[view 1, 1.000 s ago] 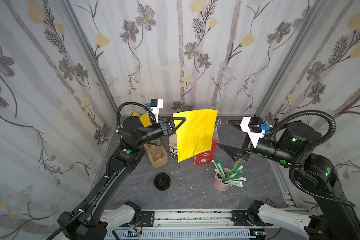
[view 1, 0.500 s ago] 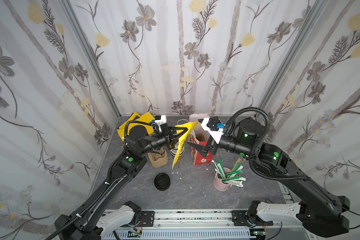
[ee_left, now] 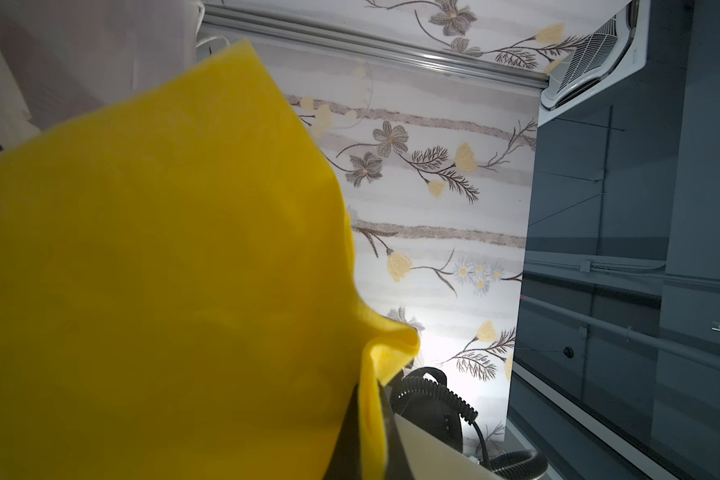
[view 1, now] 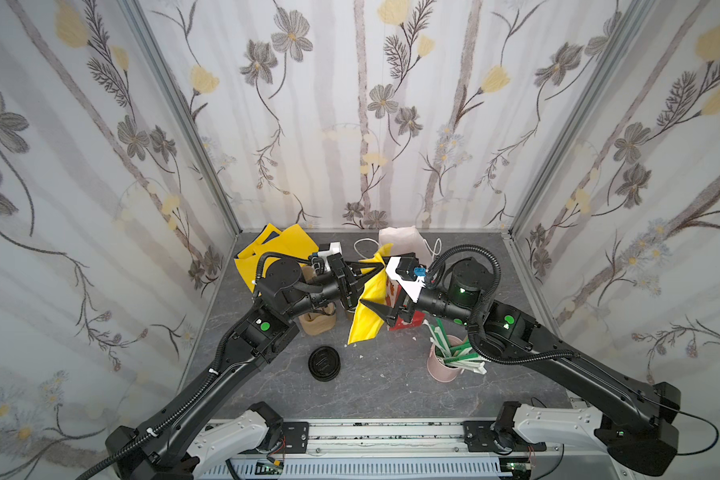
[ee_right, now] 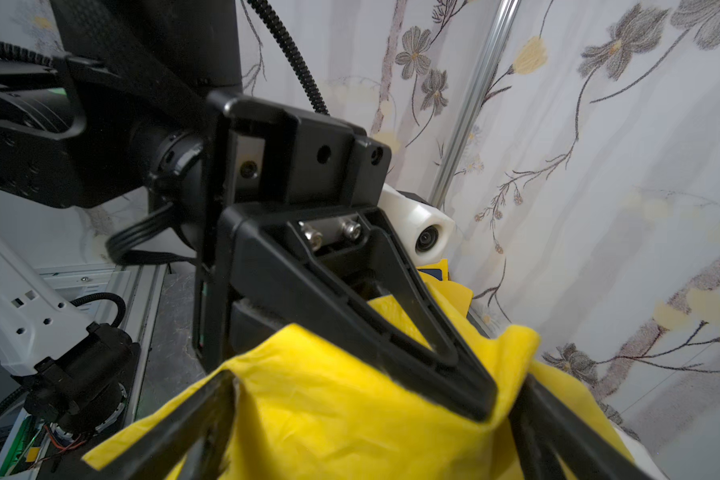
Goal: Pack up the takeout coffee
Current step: 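Grasp the yellow bag with the right gripper and release it from the left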
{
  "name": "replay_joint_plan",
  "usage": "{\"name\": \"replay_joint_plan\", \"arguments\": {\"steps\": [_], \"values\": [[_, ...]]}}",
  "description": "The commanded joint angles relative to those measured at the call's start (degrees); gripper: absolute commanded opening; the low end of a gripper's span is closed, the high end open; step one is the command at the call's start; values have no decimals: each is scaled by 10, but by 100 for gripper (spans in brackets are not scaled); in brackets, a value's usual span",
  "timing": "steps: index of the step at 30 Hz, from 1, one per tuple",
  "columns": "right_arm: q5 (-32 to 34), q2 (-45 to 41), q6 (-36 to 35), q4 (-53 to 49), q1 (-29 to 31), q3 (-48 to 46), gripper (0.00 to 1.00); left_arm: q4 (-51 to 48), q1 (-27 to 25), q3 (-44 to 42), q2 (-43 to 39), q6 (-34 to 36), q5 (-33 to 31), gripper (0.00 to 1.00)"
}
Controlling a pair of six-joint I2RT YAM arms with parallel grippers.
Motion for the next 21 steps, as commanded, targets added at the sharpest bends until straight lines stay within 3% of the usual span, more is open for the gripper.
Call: {"name": "replay_joint_plan", "arguments": {"steps": [1,15,21], "values": [[33,-5,-7,76,1,-22,100,25,-3,16,6,-16,-11,0],[55,-15,-36,44,0,-26,75,26,-8,14,-8,-7,-25,0],[52,-11,-27,39,0,-24,51,39,-13,37,5,4,-20,0]]}}
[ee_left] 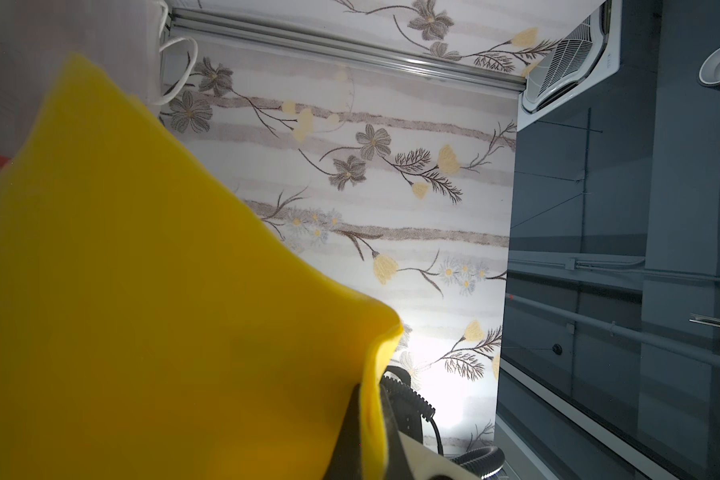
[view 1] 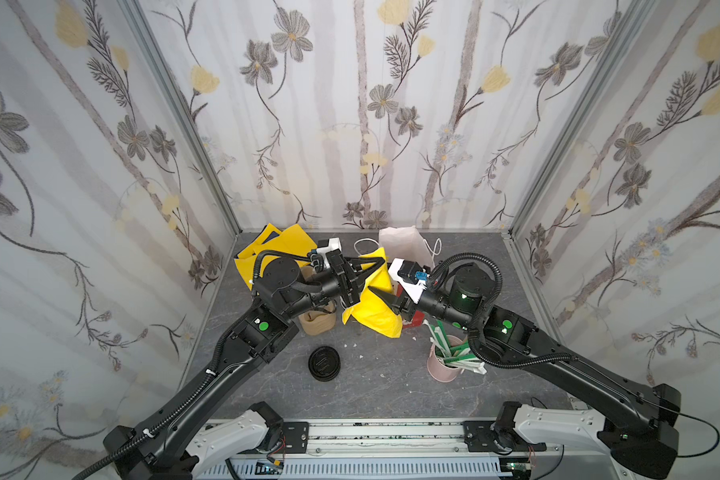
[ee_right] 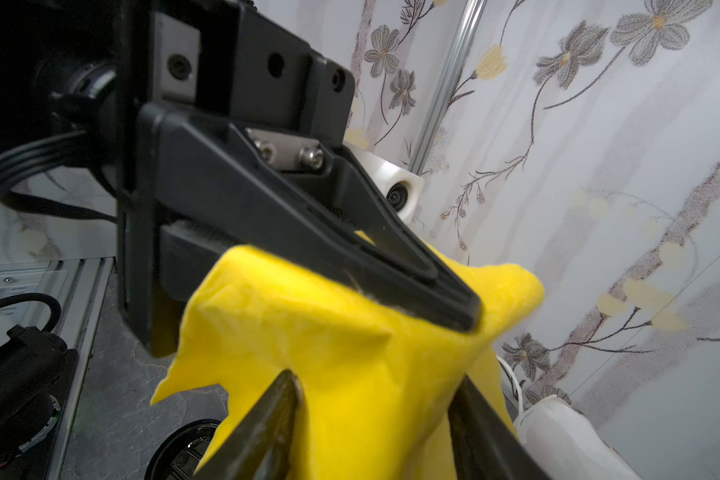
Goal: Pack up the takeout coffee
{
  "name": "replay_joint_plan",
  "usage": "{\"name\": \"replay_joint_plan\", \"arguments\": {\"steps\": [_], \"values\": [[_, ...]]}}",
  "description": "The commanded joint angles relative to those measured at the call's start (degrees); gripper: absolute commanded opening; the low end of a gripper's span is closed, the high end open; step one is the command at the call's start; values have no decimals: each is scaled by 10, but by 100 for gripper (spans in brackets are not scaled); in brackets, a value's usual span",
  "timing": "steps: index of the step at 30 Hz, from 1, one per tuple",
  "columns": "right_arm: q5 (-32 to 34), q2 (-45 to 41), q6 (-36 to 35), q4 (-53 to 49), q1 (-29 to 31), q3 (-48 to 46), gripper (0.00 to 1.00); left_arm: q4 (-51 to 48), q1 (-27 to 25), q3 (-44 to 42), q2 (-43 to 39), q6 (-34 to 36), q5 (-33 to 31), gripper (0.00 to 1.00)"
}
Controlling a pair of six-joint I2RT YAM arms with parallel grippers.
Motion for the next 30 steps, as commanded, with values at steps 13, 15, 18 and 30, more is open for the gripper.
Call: {"name": "replay_joint_plan", "arguments": {"steps": [13,15,18,30], "values": [[-2,-8,7,9,-1,2,0,50,-6,21,10,30,-20,23],[2,-21,18,12,-2,-6,0,59,-6,24,10,51,-38,43],[2,-46,41,0,-3,-14,0,66,-6,47,23,114,-74,76],[276,-30,377,-282,-10,191,0,-51,56,115,51,330,-279,99]]}}
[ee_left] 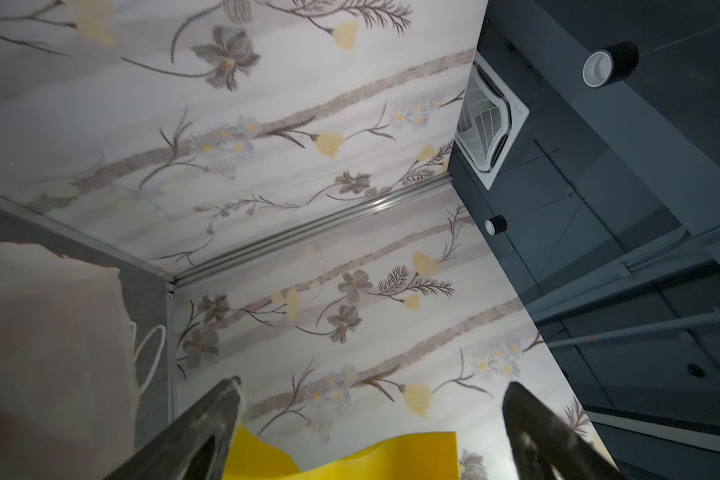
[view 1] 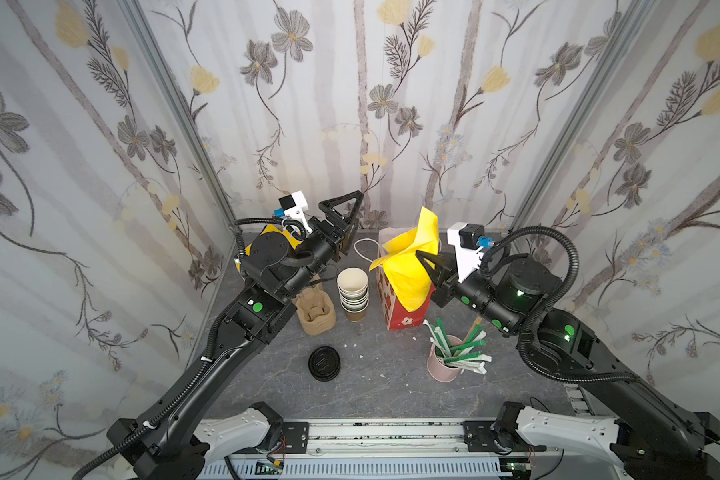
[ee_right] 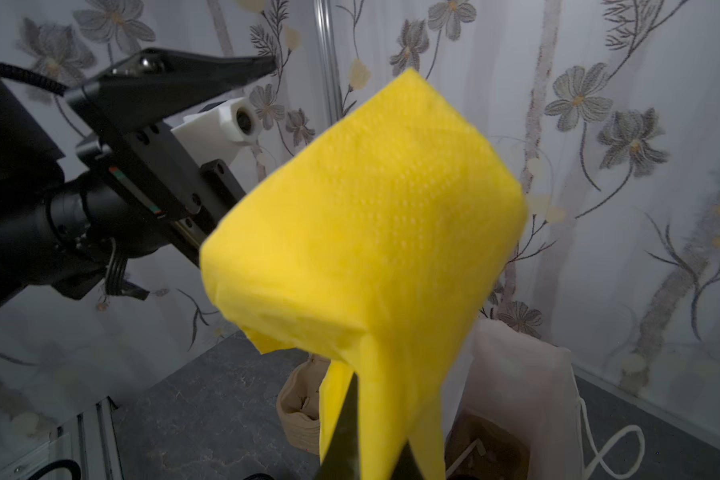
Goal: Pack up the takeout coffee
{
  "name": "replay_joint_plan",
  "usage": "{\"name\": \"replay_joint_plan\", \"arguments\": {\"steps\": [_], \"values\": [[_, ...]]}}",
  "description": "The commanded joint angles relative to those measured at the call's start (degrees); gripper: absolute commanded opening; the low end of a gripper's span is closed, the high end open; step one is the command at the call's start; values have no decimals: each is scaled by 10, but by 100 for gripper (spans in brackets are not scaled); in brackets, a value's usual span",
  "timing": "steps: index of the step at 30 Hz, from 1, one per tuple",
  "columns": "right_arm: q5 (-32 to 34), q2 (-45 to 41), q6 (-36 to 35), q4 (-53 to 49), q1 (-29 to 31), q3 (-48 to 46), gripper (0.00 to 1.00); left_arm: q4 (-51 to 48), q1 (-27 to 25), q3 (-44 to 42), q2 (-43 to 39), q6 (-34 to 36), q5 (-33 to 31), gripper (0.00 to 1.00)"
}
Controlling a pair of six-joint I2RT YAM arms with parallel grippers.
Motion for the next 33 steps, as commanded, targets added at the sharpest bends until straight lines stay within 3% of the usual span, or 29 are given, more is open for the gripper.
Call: {"name": "replay_joint_plan", "arguments": {"steps": [1,4,6,11,16,21,28,33], "values": [[115,38,141,-112,-4,64,0,-34,22,-10,-4,53,-54,99],[150,85,191,-154,-30,140,0,-49,33,-28,11,59,-30,97],[148,120,225,-174,-58,189,0,-58,33,-19,33,72,23,95],[183,184,242,-166,-88,253,0,-84,32,-34,36,101,89,90],[223,242,198,-100,-100,237,0,-111,34,-68,48,80,100,85],[242,288,197,-59,-114,236,0,-130,34,-44,114,69,126,84],[199,310,219,-57,-115,181,0,-136,36,-2,187,71,162,75],[178,319,258,-86,-116,144,0,-136,40,-2,208,71,166,62]]}}
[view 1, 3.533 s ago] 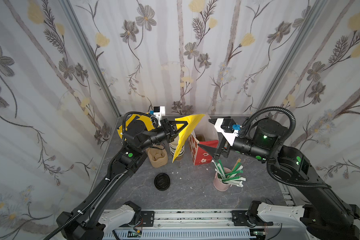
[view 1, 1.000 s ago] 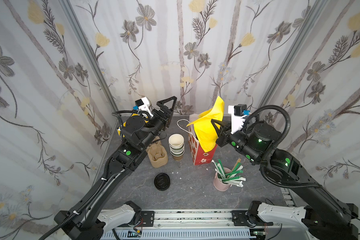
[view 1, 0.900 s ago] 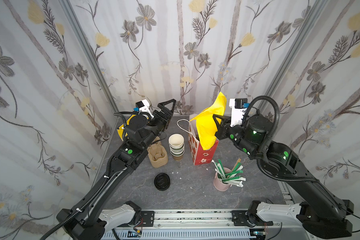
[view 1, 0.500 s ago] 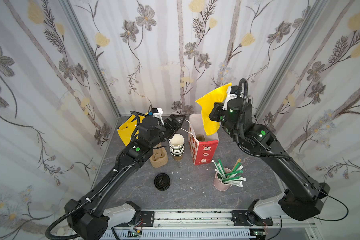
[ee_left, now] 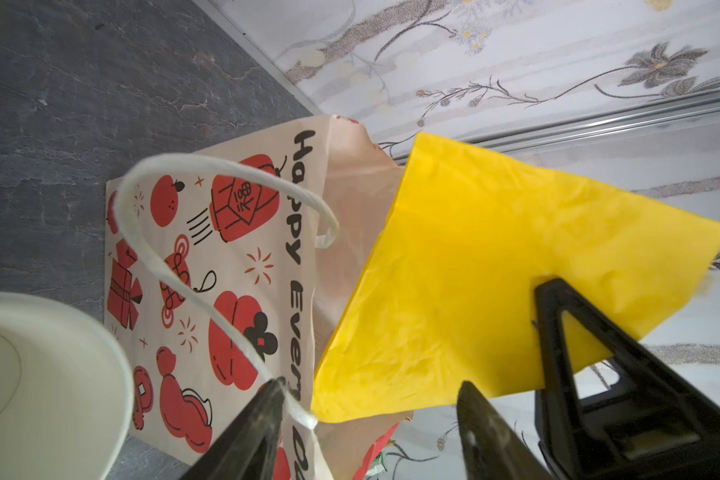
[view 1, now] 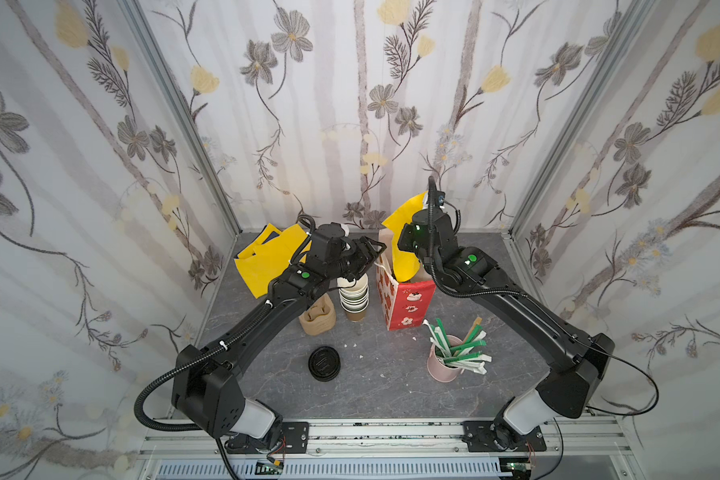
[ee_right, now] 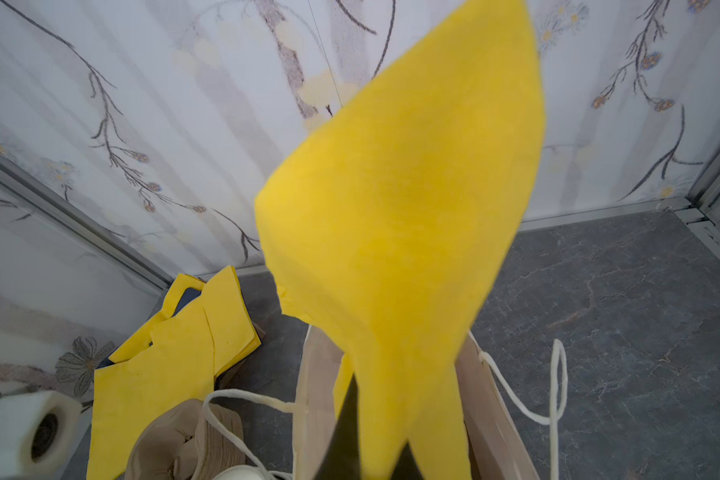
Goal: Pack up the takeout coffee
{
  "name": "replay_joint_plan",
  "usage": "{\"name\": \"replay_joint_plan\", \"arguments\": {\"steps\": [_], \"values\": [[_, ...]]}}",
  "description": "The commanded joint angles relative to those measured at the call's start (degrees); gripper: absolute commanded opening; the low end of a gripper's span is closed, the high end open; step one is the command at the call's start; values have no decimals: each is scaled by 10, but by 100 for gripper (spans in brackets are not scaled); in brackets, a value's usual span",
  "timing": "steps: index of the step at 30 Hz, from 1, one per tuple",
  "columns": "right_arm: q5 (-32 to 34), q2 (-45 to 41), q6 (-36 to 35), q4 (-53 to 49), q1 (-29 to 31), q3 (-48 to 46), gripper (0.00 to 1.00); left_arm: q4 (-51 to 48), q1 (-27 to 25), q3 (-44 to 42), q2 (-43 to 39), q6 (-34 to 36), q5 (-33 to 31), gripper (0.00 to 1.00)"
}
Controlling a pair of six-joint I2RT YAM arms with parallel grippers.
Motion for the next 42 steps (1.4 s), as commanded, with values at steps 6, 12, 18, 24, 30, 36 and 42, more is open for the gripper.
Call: {"name": "replay_joint_plan", "arguments": {"steps": [6,12,18,24,30,36,42], "values": [[-57,40,55,-38,-7,-9,0,7,11,5,33,6,32,50],[-100,72,94,-83,-17,-10,0,7,20,8,48,7,44,44],[-122,106,103,-108,-30,11,0,6,22,8,54,13,62,41],[-128,133,105,-107,-44,28,8,6,22,5,51,13,66,40],[-137,119,100,-102,-47,42,29,5,22,3,40,13,57,42],[-126,52,95,-102,-45,36,51,4,22,4,28,10,46,45],[-130,-36,56,-107,-46,46,59,0,24,21,1,10,7,51]]}}
